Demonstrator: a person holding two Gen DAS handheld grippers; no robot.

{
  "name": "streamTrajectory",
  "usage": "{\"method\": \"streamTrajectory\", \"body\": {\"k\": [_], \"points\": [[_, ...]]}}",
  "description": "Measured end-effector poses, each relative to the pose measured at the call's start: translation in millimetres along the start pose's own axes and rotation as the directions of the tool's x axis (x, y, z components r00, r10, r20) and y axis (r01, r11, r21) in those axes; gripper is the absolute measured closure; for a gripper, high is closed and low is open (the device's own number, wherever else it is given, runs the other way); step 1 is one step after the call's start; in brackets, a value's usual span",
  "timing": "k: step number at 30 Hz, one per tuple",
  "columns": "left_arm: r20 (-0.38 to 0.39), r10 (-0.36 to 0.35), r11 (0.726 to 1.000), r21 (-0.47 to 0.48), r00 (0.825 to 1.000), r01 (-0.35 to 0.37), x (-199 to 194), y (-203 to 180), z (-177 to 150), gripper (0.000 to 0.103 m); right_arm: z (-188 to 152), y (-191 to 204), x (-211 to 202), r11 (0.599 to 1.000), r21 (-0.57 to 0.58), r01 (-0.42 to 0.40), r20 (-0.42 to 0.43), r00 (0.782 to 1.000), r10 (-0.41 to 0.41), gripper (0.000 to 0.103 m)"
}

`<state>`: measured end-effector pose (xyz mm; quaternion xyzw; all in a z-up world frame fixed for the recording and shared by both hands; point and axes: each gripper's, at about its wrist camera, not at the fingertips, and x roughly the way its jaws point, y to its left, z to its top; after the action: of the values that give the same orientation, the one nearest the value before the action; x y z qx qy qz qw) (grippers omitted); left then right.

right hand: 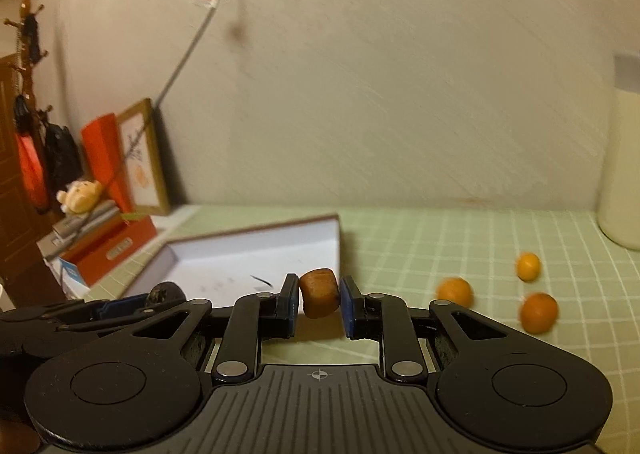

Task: Organize fruits
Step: 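Carry both held fruits over the white tray with both tools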

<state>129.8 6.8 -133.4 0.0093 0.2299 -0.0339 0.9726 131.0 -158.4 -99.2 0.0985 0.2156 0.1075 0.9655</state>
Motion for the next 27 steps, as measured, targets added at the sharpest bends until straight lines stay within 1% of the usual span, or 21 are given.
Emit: {"method": "streamTrajectory", "body": {"k": [6, 10, 16, 22, 27], "points": [[0.026, 0.059, 0.997, -0.046, 0.998, -0.058, -7.8, 27.2, 10.6, 0.075, 7.4, 22.3, 16.4, 0.999, -0.011, -0.047, 0.009, 0.999, 0.047, 0.081], [0.028, 0.089, 0.994, -0.073, 0.996, -0.086, -7.9, 43.2, 15.0, 0.075, 13.4, 35.5, 25.4, 0.997, -0.026, -0.073, 0.01, 0.997, 0.073, 0.081], [0.023, 0.135, 0.987, -0.09, 0.991, -0.132, -3.4, 65.2, 19.8, 0.075, 19.5, 46.4, 41.6, 0.995, -0.042, -0.094, -0.007, 0.996, 0.094, 0.081], [0.009, 0.181, 0.977, -0.119, 0.984, -0.178, 9.5, 87.6, 23.8, 0.075, 25.6, 51.4, 62.6, 0.994, -0.065, -0.083, -0.017, 0.996, 0.082, 0.081], [-0.006, 0.194, 0.974, -0.121, 0.981, -0.193, 25.3, 96.4, 27.0, 0.075, 27.6, 47.2, 85.3, 0.997, -0.051, -0.062, -0.033, 0.998, 0.06, 0.081]]}}
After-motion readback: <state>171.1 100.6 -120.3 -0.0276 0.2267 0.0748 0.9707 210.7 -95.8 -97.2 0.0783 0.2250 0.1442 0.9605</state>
